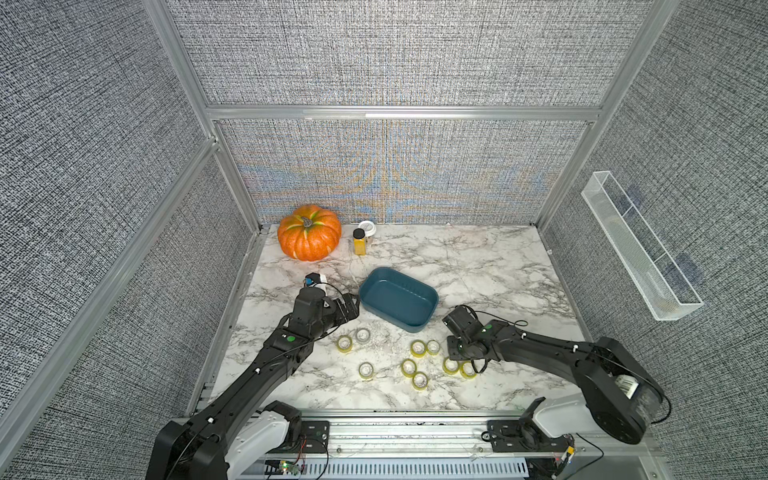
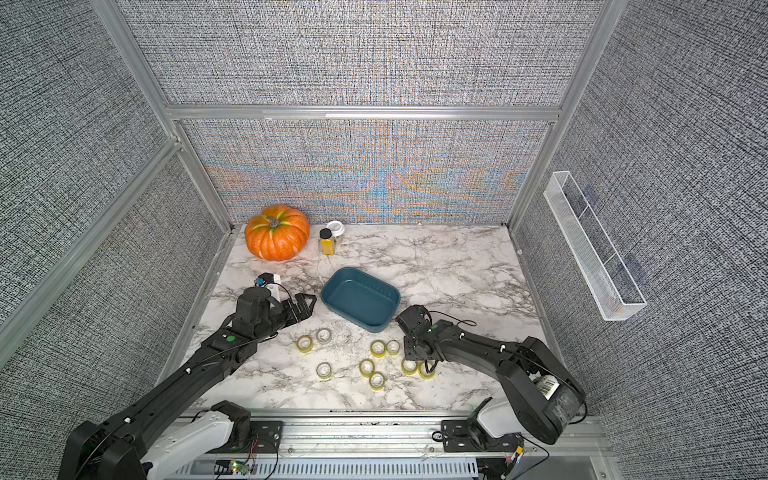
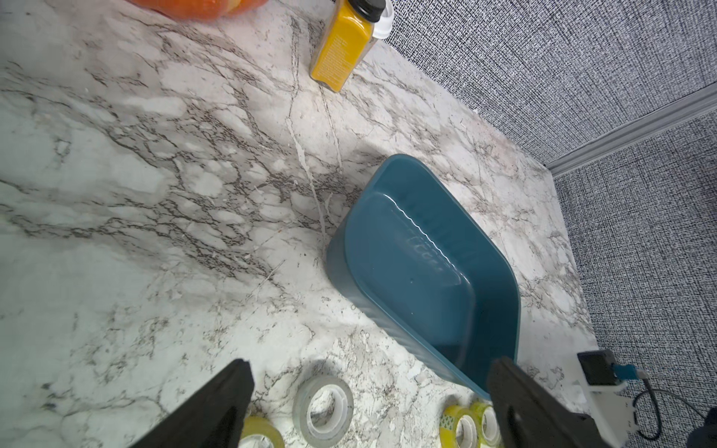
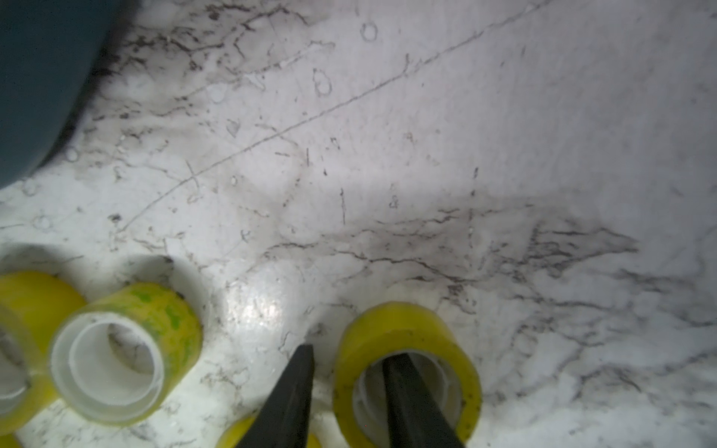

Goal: Put the transparent tape into the storage box
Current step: Pick up the tape from the center of the board, then place the tape in the storage box.

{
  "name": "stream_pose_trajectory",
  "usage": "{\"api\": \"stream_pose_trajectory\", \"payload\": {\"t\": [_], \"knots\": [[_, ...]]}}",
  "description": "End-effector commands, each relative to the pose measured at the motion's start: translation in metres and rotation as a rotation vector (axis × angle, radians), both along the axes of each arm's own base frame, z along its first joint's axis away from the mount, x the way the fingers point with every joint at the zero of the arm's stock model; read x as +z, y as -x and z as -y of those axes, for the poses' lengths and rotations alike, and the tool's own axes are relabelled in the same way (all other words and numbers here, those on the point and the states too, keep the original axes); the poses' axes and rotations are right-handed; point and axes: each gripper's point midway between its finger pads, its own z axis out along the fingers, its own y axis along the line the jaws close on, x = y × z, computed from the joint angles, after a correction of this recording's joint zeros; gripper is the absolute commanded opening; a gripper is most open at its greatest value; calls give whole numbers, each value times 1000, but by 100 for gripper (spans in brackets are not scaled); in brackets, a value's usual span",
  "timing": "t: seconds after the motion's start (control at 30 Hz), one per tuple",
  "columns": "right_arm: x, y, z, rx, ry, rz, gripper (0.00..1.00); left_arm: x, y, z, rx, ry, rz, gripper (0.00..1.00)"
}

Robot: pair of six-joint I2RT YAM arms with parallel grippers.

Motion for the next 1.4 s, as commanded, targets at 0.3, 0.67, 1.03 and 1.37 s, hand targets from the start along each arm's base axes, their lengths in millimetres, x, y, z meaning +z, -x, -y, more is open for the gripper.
{"api": "stream_pose_trajectory", "payload": {"t": [0.3, 0.67, 1.03, 1.37], "knots": [[30, 1, 9, -31, -11, 65, 0, 28, 9, -3, 11, 10, 34, 99], [114, -13, -31, 75, -289, 248, 0, 40, 44, 20, -96, 54, -24, 99], [183, -22, -52, 243, -376, 406, 0, 81, 44, 22, -143, -100, 20, 99], [173, -47, -92, 335, -374, 337, 0, 124, 37, 22, -148, -87, 169, 99]]}}
